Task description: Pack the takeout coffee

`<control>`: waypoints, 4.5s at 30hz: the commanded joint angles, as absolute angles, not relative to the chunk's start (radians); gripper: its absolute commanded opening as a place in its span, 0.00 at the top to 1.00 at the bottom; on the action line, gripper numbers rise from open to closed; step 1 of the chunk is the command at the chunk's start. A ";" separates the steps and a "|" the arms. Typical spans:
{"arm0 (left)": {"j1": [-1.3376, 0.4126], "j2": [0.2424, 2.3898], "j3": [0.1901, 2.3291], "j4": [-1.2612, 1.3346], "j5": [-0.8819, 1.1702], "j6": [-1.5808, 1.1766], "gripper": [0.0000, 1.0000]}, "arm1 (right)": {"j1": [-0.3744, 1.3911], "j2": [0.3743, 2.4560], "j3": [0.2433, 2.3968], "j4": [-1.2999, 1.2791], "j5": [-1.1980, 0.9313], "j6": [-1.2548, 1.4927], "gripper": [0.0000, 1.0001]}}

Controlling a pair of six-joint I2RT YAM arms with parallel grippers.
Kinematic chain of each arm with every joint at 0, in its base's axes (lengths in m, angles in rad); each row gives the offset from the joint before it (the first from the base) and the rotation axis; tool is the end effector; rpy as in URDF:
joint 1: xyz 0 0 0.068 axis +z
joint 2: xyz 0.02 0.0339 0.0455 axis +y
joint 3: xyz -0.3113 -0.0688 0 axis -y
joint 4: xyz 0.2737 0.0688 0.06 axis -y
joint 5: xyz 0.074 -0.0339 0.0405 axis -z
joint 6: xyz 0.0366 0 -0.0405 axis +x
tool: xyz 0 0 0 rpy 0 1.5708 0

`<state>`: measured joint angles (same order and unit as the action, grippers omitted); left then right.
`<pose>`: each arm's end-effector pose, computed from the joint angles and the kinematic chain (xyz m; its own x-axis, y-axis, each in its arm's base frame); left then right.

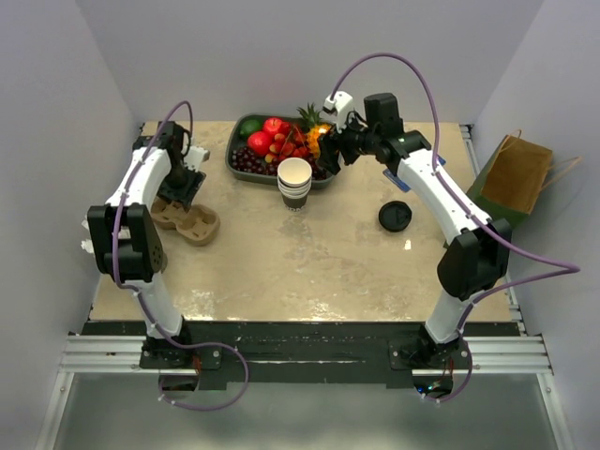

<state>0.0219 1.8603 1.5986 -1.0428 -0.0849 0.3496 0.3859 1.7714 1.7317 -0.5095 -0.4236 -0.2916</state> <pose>0.4177 0.0123 0.2924 -0.9213 0.3212 -0.2192 0.2889 0.9427 0.1670 0.4108 0.1831 0.4116 -0.2712 -0.3931 -0.8786 -0.7788 0.6260 -0.0397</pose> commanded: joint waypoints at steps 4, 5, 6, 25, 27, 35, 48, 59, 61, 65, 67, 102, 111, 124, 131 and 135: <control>0.040 1.873 1.721 -1.111 0.075 0.339 0.41 | 0.388 1.701 1.713 -0.488 -0.417 -0.282 0.17; 0.038 1.870 1.726 -1.112 0.102 0.334 0.41 | 0.385 1.698 1.712 -0.476 -0.393 -0.256 0.17; 0.038 1.868 1.727 -1.106 0.136 0.331 0.41 | 0.385 1.697 1.710 -0.471 -0.359 -0.244 0.17; 0.021 1.812 1.758 -1.060 0.238 0.296 0.39 | 0.479 1.924 1.893 -0.440 -0.092 0.076 0.47; 0.021 1.810 1.758 -1.054 0.236 0.293 0.39 | 0.480 1.948 1.919 -0.452 -0.092 0.098 0.47; 0.020 1.805 1.750 -1.054 0.236 0.291 0.39 | 0.488 2.002 1.941 -0.472 -0.135 0.133 0.53; 0.018 1.804 1.743 -1.052 0.235 0.288 0.39 | 0.497 2.020 1.924 -0.482 -0.137 0.143 0.57; 0.018 1.802 1.733 -1.051 0.233 0.290 0.39 | 0.502 2.040 1.911 -0.485 -0.138 0.156 0.59; 0.018 1.804 1.733 -1.052 0.235 0.290 0.39 | 0.505 2.040 1.910 -0.485 -0.138 0.156 0.59; 0.020 1.802 1.732 -1.052 0.235 0.290 0.39 | 0.505 2.040 1.910 -0.482 -0.132 0.156 0.60; 0.018 1.802 1.729 -1.052 0.235 0.291 0.39 | 0.505 2.037 1.911 -0.480 -0.132 0.155 0.61; 0.012 1.847 1.750 -1.060 0.380 0.307 0.38 | 0.517 2.057 2.068 -0.514 -0.241 0.206 1.00; 0.009 1.620 1.386 -0.565 0.980 0.107 0.27 | 0.515 2.109 2.125 -0.577 -0.279 0.189 1.00; -0.126 1.721 1.253 -0.057 1.002 -0.294 0.26 | 0.515 2.102 2.135 -0.632 -0.308 0.169 1.00; -0.121 1.729 1.275 -0.064 1.037 -0.256 0.25 | 0.511 2.079 2.198 -0.621 -0.342 0.164 1.00; -0.106 1.703 1.293 -0.144 1.075 -0.180 0.23 | 0.505 2.057 2.246 -0.633 -0.347 0.150 1.00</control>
